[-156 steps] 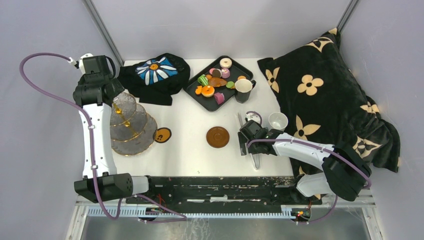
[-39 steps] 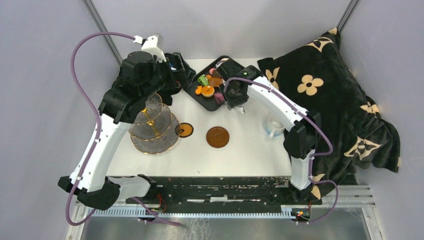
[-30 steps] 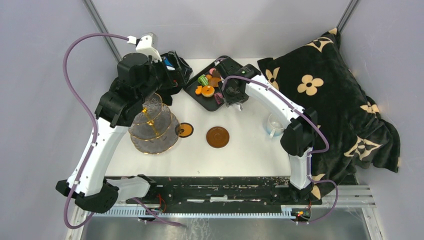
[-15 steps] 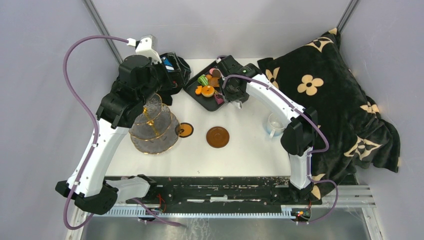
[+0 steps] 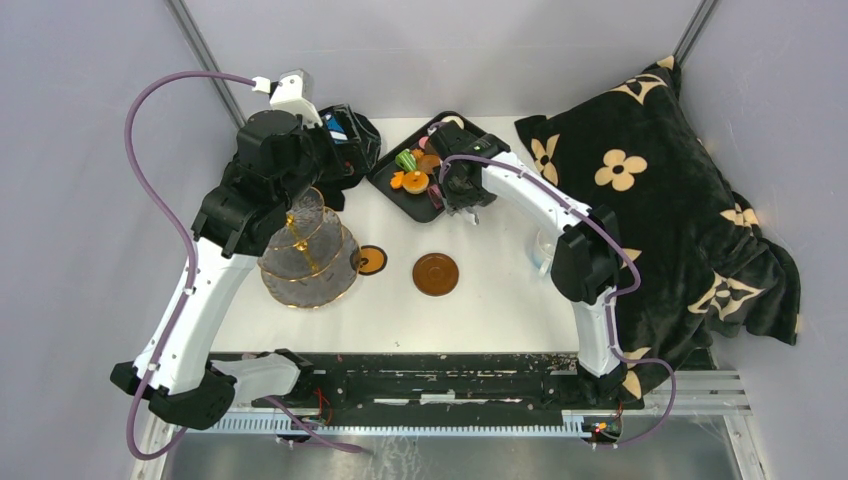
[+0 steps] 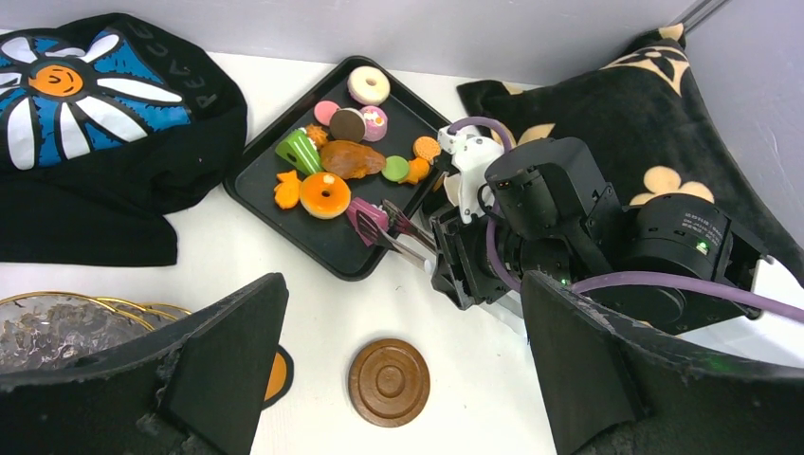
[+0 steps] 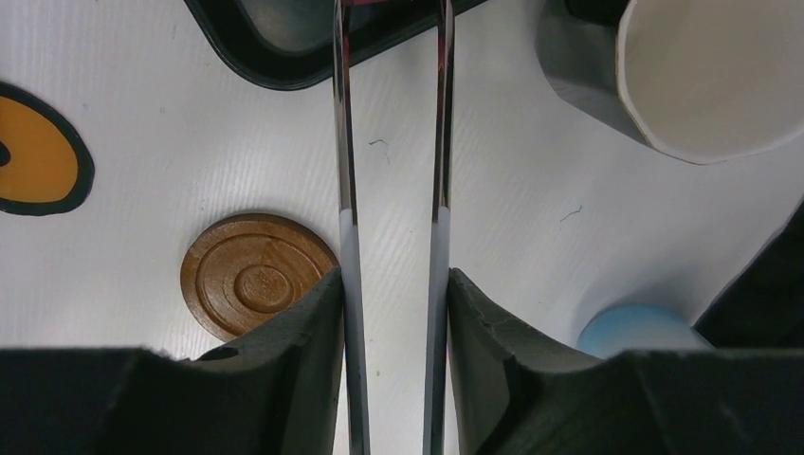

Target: Serve the afternoon tea

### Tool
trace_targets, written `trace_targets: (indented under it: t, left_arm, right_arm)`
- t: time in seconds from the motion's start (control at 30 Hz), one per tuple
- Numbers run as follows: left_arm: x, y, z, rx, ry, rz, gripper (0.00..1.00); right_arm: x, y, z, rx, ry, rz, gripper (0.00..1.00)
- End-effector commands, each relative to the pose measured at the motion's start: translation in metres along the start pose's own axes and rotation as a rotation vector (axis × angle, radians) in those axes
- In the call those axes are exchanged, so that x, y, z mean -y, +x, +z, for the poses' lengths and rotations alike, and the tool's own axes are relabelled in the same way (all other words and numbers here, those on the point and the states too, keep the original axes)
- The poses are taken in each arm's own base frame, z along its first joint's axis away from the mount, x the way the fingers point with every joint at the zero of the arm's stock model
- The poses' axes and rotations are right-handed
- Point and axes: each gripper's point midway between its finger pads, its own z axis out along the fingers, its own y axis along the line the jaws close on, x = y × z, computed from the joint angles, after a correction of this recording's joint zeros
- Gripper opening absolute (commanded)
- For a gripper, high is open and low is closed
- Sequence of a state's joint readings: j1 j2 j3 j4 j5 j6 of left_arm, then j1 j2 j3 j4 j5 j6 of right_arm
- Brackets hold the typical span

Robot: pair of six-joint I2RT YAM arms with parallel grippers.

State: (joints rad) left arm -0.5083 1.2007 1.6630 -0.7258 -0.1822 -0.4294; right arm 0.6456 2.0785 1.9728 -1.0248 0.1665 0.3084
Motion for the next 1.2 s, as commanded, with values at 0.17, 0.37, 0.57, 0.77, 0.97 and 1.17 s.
trace_targets:
  t: [0.17, 0.37, 0.57, 0.77, 0.97, 1.17]
  left_arm:
    - [0.011, -0.026, -0.031, 0.064, 0.059, 0.015, 0.99]
    - [-0.009, -0.029, -0.05, 0.091, -0.017, 0.041, 0.99]
    - [-0.021, -0.021, -0.055, 0.079, -0.064, 0.045, 0.99]
    - [-0.038, -0.026, -0.066, 0.065, -0.164, 0.059, 0.99]
    - [-0.051, -0.031, -0.073, 0.085, -0.238, 0.061, 0.99]
    - [-0.051, -0.041, -0.077, 0.145, -0.242, 0.011, 0.99]
  right_arm:
    - [-0.004, -0.019, -0.03, 0.132, -0.059, 0.032, 0.22]
    - [-0.005, -0.016, -0.064, 0.207, -0.116, 0.055, 0.02]
    - [-0.004, -0.012, -0.091, 0.253, -0.134, 0.06, 0.01]
    - [-0.026, -0.023, -0.146, 0.379, -0.233, 0.036, 0.01]
    - [-0.069, -0.033, -0.213, 0.532, -0.346, -0.065, 0.01]
    - [-0.115, -0.042, -0.258, 0.63, -0.439, -0.146, 0.01]
